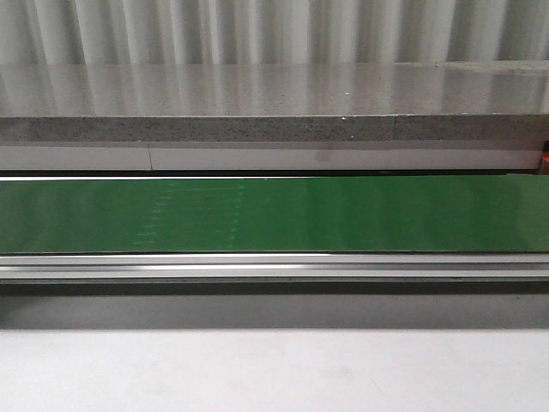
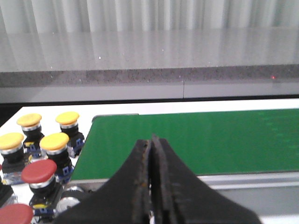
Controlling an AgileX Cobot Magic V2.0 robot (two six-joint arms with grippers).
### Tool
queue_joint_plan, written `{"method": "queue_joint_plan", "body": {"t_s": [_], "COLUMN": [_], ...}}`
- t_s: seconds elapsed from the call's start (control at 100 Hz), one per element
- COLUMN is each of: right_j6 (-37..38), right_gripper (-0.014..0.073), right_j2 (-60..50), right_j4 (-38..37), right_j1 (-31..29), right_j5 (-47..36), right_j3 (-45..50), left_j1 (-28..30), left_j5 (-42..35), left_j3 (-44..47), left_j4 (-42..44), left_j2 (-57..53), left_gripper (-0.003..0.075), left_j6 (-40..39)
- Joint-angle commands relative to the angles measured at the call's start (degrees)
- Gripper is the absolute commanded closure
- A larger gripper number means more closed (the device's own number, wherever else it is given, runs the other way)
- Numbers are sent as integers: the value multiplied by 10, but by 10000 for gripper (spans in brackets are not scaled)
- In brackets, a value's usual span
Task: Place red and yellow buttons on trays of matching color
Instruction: 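Move the left gripper down toward a red push button on the table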
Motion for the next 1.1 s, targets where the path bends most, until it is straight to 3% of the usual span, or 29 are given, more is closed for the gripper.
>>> {"method": "queue_joint_plan", "body": {"t_s": [0.0, 0.32, 0.53, 0.76, 0.81, 0.88, 1.0, 1.09], "right_j6": [-2, -2, -2, -2, -2, -2, -2, -2], "right_gripper": [661, 661, 661, 661, 661, 661, 661, 661], "right_j2": [-9, -9, -9, -9, -9, -9, -9, -9], "right_j4": [-6, -6, -6, -6, -6, -6, -6, -6], "right_j1": [-4, -4, -4, -4, -4, -4, -4, -4], "right_j5": [-50, -50, -50, -50, -50, -50, -50, -50], "right_j3": [1, 1, 1, 1, 1, 1, 1, 1], "left_j1": [0, 0, 0, 0, 0, 0, 0, 0], "left_j5": [0, 52, 131, 148, 154, 158, 155, 162], "left_j3": [-21, -127, -219, -267, -274, -282, -289, -298], "left_j4": [-4, -4, -4, -4, -7, -14, -14, -15], "left_j2": [-12, 103, 204, 290, 311, 335, 370, 391], "left_gripper": [740, 740, 740, 722, 677, 554, 269, 176], "left_j6": [-4, -4, -4, -4, -4, -4, -4, -4]}}
